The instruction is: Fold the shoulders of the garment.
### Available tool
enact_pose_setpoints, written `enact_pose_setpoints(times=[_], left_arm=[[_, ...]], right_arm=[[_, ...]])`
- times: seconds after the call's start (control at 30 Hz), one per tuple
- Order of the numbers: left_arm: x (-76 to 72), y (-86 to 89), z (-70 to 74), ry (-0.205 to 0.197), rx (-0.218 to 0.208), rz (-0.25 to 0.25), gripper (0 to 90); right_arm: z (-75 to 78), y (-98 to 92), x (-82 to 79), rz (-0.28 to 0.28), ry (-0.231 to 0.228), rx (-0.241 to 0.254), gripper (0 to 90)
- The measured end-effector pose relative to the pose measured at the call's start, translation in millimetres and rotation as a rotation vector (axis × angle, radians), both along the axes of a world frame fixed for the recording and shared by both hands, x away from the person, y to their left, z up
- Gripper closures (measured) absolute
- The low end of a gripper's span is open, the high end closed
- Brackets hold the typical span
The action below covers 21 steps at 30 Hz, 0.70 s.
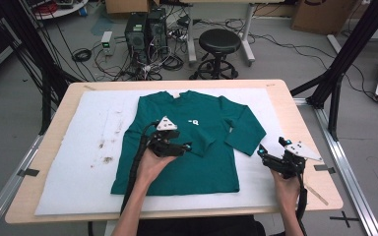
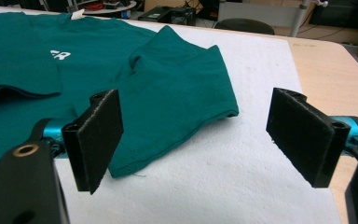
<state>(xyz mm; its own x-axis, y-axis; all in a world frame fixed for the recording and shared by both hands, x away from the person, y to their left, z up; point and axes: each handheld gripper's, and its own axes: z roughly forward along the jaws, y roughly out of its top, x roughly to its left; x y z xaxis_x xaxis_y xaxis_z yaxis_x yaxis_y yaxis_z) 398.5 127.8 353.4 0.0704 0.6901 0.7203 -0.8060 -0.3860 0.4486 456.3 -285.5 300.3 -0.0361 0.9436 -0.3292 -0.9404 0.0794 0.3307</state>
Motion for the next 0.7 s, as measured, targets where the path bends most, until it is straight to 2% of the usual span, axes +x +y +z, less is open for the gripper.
enact_pose_setpoints(times=[0.13,0.17,0.2,0.27,0.3,0.37,0.4,0.5,0.53,0.6,0.63,0.7], left_arm=[[-6.6,25.5,-10.8,-0.042,-0.039,-0.012,29.9],[-6.6,25.5,-10.8,-0.042,-0.039,-0.012,29.1],[-8.0,40.3,-18.6,-0.067,-0.056,-0.025,28.4],[-8.3,55.6,-25.1,-0.082,-0.085,-0.040,28.0],[-8.3,55.6,-25.1,-0.082,-0.085,-0.040,27.5],[-9.2,76.9,-33.7,-0.103,-0.111,-0.056,27.4],[-9.2,76.9,-33.7,-0.103,-0.111,-0.056,27.4],[-9.6,95.7,-41.2,-0.125,-0.131,-0.046,27.4],[-8.7,107.0,-47.0,-0.144,-0.145,-0.037,27.4],[-8.2,112.6,-49.8,-0.150,-0.153,-0.035,27.4],[-7.2,124.3,-54.9,-0.165,-0.170,-0.036,27.4],[-6.7,130.1,-56.9,-0.171,-0.181,-0.043,27.4]], right_arm=[[0.1,-0.3,0.1,-0.002,-0.003,0.002,18.9],[0.1,-0.3,0.0,0.001,-0.001,0.001,18.9],[0.0,-0.3,0.0,0.002,0.002,0.001,18.9],[-0.1,-0.4,0.0,0.000,0.000,0.006,18.9],[0.1,-0.4,0.0,0.000,0.002,0.008,18.9],[0.2,-0.4,0.0,0.000,0.004,0.010,18.9],[0.2,-0.4,0.0,0.000,0.004,0.010,18.9],[-0.2,-0.1,0.1,-0.004,-0.004,0.011,18.9],[-0.4,0.1,0.1,-0.002,-0.004,0.014,18.9],[-0.3,0.0,0.1,-0.004,-0.005,0.013,18.9],[-0.3,-0.2,0.1,-0.003,-0.004,0.012,19.0],[-0.7,0.2,0.1,-0.001,-0.004,0.017,18.9]])
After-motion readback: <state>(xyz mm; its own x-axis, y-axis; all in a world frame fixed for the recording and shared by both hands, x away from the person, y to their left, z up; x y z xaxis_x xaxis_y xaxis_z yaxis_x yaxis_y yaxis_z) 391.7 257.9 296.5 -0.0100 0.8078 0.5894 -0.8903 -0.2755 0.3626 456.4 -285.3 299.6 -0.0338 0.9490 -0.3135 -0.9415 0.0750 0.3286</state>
